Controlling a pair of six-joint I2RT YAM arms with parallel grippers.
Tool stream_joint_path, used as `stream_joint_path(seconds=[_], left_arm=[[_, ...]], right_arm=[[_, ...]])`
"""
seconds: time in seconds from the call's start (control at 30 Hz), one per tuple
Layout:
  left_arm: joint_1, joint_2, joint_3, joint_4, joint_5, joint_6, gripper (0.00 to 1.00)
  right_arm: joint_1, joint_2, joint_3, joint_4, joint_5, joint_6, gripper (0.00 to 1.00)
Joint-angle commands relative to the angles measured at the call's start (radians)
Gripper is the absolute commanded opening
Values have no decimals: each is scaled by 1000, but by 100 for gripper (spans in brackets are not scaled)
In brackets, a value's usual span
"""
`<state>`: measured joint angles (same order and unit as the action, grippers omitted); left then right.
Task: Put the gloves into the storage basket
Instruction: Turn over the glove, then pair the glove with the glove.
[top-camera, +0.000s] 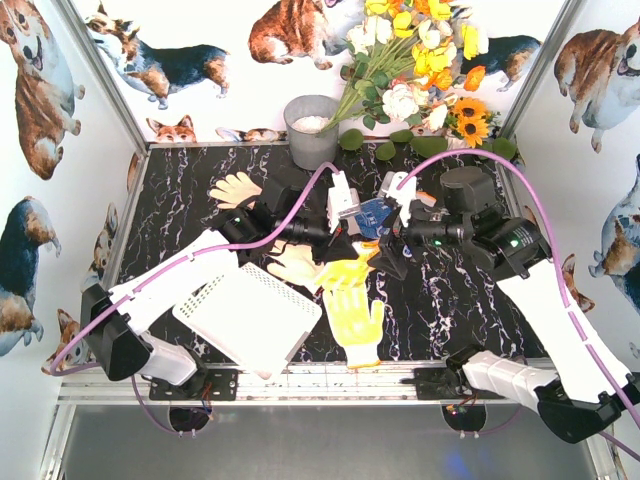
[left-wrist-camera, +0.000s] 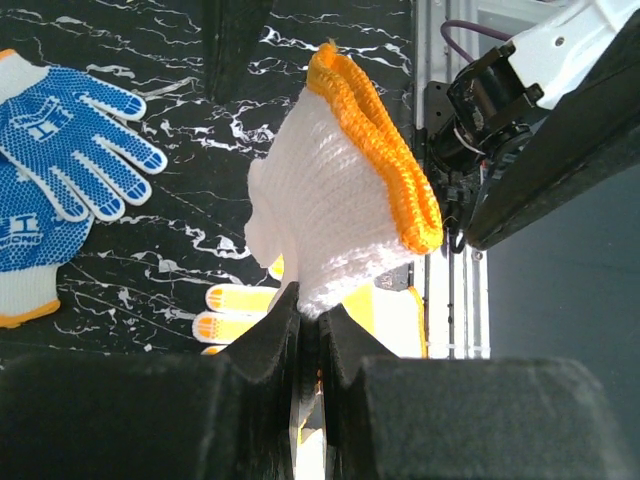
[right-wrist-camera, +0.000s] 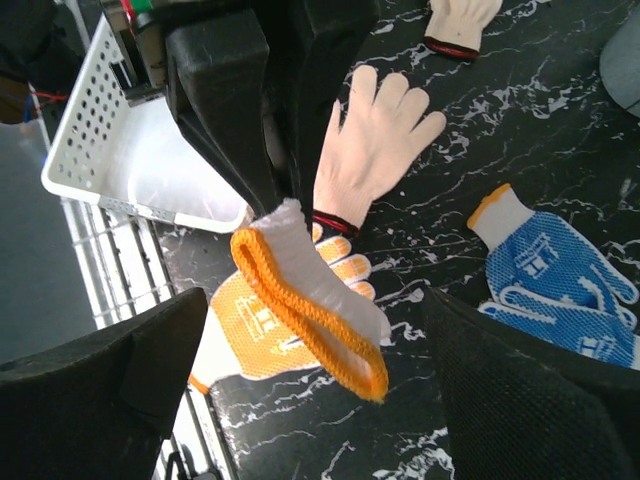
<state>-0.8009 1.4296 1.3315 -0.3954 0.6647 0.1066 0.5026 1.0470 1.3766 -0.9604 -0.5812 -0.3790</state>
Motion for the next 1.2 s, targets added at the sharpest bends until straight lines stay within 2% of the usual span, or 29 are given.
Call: stream_joint_path(seconds=[0.0, 0.1, 0.17, 0.3, 0.33, 0.37, 0.43, 0.5, 0.57, 0.6, 0.73, 1.0, 1.17], left_arm=[[3, 5, 20, 45, 56, -21, 0], [3, 16, 17, 52, 65, -27, 0], [3, 15, 16, 51, 60, -28, 0], [2, 5, -2, 67, 12, -49, 0], [3, -3, -14, 81, -22, -66, 3], [3, -11, -29, 99, -53, -84, 11], [3, -29, -59, 128, -122, -120, 44], [6, -48, -78, 139, -171, -136, 70], [7, -70, -87, 135, -220, -153, 94], [9, -84, -94, 133, -246, -161, 100], [38, -165, -148, 143, -339, -196, 100], [106, -258, -246, 142, -393, -277, 100], [119, -301, -330, 193, -479, -371, 100]], right_arm=[[6, -2, -19, 88, -61, 66, 84], [5, 5, -27, 105, -78, 99, 67], [5, 8, -28, 109, -86, 114, 37], [6, 13, -40, 132, -67, 169, 0], [6, 10, -49, 153, -39, 191, 0], [6, 5, -62, 177, -6, 211, 0], [6, 1, -91, 223, 72, 237, 0], [5, 4, -114, 267, 178, 272, 0], [5, 15, -129, 312, 278, 304, 0], [4, 22, -134, 332, 312, 311, 0], [-17, 64, -132, 413, 368, 302, 0], [-93, 177, -147, 523, 283, 127, 0], [-89, 166, -283, 552, 158, 153, 0]])
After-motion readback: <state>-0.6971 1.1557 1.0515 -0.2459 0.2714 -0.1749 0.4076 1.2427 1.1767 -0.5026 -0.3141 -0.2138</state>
